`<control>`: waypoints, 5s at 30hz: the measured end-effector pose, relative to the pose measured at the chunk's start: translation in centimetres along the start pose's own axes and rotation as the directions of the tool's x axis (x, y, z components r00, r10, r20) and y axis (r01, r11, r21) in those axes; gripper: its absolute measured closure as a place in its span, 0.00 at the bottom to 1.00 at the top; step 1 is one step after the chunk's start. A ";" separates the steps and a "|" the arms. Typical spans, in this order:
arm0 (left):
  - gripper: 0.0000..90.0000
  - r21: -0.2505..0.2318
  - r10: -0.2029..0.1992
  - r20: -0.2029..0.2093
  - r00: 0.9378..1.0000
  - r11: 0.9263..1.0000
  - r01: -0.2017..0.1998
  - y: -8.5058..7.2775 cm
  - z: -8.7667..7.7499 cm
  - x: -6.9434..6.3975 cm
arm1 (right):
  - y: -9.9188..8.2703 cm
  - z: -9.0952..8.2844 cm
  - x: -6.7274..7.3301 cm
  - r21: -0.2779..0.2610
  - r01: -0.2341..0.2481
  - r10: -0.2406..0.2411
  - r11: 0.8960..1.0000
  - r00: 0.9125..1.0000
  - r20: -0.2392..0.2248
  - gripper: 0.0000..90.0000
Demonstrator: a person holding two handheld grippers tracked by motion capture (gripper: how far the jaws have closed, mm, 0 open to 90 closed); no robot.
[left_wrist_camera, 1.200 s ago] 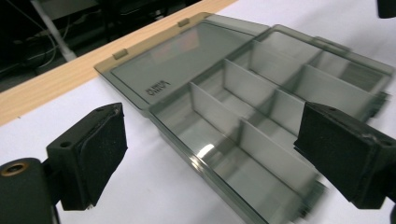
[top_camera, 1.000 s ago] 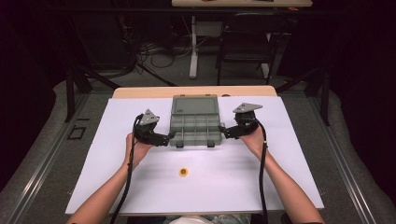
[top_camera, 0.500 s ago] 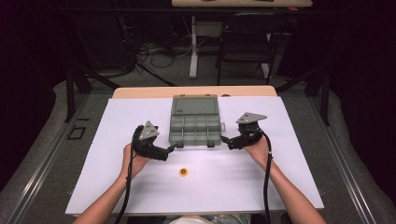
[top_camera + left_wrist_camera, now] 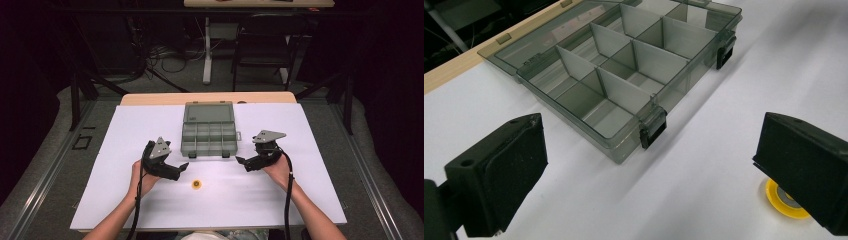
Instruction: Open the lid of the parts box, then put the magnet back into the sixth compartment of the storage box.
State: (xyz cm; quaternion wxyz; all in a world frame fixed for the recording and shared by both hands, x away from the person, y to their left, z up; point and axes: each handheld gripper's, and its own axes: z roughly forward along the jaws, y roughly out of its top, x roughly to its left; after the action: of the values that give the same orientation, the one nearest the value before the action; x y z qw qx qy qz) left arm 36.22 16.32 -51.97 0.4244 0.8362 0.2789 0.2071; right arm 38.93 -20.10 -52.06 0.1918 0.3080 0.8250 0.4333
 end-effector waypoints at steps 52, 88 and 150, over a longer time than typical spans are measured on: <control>0.00 0.123 0.073 0.108 0.992 0.989 -0.086 -0.5 1.1 -3.4 | -1.1 -0.4 2.8 0.056 0.116 -0.114 0.992 0.993 -0.039 0.00; 0.21 0.281 0.058 0.240 0.969 0.951 -0.126 -1.1 3.6 -5.5 | -1.2 -0.4 2.8 0.056 0.135 -0.135 0.989 0.991 -0.014 0.00; 0.70 0.216 0.069 0.225 0.972 0.969 -0.118 -0.4 2.2 -4.9 | -1.2 -0.4 3.0 0.058 0.143 -0.143 0.988 0.990 -0.004 0.00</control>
State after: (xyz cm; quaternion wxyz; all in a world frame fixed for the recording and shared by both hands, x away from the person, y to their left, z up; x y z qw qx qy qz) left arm 33.72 12.06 -54.09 0.3432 0.9091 0.2131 0.1015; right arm 36.11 -18.80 -52.97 0.2133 0.2535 0.8572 0.3942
